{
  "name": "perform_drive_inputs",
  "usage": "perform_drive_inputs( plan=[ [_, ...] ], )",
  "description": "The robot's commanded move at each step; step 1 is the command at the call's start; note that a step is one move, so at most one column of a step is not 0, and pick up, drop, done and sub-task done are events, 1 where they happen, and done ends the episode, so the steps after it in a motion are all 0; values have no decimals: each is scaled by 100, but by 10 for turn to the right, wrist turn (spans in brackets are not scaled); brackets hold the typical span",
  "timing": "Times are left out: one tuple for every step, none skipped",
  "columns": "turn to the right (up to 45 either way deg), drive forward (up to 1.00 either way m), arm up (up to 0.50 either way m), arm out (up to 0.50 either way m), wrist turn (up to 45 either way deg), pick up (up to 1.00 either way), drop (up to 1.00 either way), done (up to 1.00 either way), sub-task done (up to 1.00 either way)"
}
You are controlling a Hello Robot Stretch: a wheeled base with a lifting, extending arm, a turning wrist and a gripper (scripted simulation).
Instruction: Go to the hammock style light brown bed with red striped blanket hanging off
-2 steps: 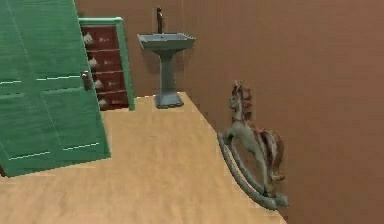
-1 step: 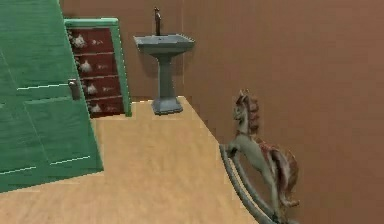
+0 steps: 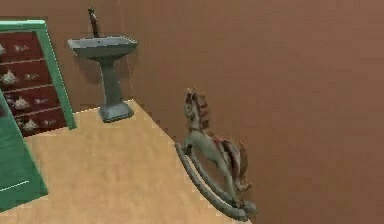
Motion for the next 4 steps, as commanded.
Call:
perform_drive_inputs(
  plan=[
    [0,25,0,0,0,0,0,0,0],
    [-450,0,0,0,0,0,0,0,0],
    [-240,0,0,0,0,0,0,0,0],
    [0,45,0,0,0,0,0,0,0]
  ],
)
